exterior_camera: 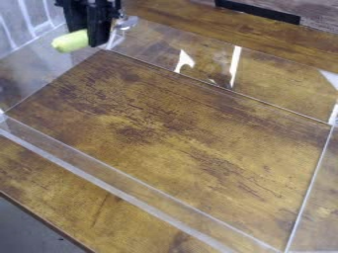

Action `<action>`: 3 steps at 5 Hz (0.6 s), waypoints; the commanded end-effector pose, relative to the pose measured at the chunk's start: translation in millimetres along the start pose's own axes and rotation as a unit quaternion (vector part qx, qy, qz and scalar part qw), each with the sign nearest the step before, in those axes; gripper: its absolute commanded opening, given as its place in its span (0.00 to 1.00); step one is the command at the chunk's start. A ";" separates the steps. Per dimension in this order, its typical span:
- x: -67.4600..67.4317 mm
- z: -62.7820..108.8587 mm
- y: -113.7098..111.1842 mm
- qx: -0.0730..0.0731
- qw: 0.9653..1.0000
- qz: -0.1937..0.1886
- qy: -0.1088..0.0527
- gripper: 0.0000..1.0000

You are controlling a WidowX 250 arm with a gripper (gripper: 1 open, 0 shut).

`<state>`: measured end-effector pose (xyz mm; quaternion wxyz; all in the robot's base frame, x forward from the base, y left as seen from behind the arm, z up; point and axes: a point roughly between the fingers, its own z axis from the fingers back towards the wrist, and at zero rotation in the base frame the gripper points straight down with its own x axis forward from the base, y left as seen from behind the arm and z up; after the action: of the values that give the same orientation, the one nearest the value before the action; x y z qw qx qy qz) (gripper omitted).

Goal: Move the green spoon to the right

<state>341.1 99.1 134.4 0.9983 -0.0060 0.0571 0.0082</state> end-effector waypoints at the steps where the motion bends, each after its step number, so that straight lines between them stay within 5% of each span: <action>1: -6.0 40.7 -30.7 0.012 0.998 -0.004 -0.060 0.00; 3: -4.9 24.7 -94.8 -0.002 0.998 -0.008 -0.055 0.00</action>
<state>341.7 8.1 128.1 0.9986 -0.0106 0.0518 0.0038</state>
